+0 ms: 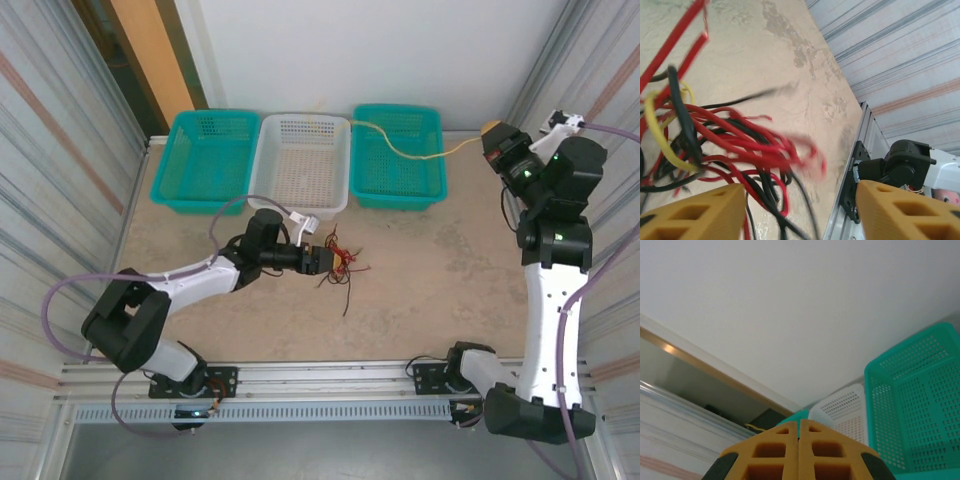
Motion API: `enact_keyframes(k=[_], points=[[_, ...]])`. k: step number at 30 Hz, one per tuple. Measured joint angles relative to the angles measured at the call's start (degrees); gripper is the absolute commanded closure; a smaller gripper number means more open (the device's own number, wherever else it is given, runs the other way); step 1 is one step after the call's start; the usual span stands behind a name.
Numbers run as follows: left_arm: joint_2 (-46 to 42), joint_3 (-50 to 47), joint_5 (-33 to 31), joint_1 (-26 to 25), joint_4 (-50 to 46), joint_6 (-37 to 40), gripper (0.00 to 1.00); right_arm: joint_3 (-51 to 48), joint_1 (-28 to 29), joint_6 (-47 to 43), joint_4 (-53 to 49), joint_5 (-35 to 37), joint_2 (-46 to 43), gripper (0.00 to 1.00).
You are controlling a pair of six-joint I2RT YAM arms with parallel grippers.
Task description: Untangle the cables
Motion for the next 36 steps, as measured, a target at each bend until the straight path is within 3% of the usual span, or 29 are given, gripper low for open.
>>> enact_keyframes(k=[8,13,17,25,36], points=[[-11.9,1.5,-6.6,0.1,-11.6,2.7,0.19,-0.5,10.6,-5.9,-1.1,11.5,-0.1,1.0],[-18.5,10.3,-7.8,2.3,-21.8,3.5,0.22,-2.4,19.0,-9.4,1.6,18.1,-0.1,1.0],[-19.6,18.1,-7.6,3.4,-24.6,1.8,0.24,-3.7,26.3,-12.7,4.5,23.1,0.6,1.0],[-15.7,24.3,-4.2,3.1,-17.3,-10.4,0.23,-4.2,43.3,-20.9,12.7,35.4,4.8,1.0],[-11.1,22.4,-2.9,3.2,-3.6,-29.8,0.23,-4.3,57.6,-32.9,23.6,44.4,12.2,1.0]])
